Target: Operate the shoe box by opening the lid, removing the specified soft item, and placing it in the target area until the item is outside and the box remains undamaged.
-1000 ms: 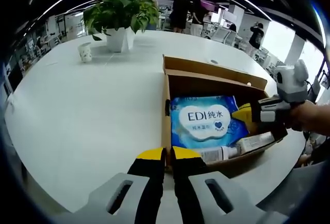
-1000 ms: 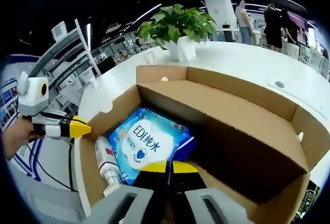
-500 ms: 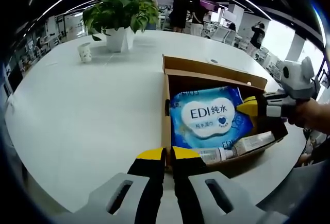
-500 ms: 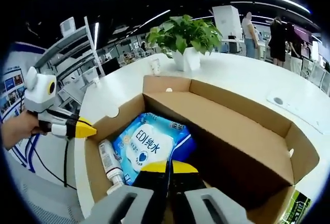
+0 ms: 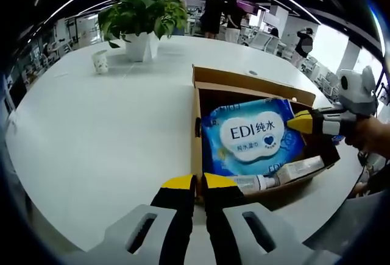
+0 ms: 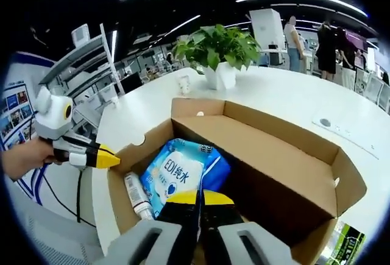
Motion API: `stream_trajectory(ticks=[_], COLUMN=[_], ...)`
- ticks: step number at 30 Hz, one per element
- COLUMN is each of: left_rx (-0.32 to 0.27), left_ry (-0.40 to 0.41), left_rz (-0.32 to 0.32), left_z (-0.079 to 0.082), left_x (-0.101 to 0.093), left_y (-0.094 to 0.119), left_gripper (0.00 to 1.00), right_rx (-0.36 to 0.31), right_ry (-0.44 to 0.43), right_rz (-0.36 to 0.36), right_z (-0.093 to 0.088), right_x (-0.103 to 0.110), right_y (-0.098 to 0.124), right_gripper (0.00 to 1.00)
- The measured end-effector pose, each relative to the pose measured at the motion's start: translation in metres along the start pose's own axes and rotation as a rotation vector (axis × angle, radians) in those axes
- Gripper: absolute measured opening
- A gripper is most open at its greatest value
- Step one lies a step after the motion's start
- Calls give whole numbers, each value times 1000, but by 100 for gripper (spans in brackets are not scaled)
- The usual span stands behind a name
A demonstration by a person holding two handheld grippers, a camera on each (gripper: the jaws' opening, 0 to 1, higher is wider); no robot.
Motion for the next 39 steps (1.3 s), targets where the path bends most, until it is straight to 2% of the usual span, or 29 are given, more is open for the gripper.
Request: stream_trajectory(ticks=[7,9,16,39], left_rx=[0,0,-2,-4], left_ry=[0,0,8,18], left_rz=[-1,0,-4,-11], left_z=[2,2,2,0], left_x=[2,2,0,1], left_y=[-2,-2,-1,0], left_gripper=[3,3,3,3], right_rx=[-26,-37,-68,-126], right_ry=[-5,-38,-71,-64], right_rz=[-2,0,14,19], right_z=[6,8,15,42], right_x=[-1,0,2,6], right_y=[7,10,17,30], right_gripper=[0,0,0,0])
Point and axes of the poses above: the point that each gripper's makers call its tool centre point, and the gripper's own axes: y roughly backward along the fingers, x roughly to its left, z roughly out of its top, the point moved 9 cm from there along y, roughly backward along the fingers, and after that the axes turned 8 degrees about y, right-handed, at the moved point
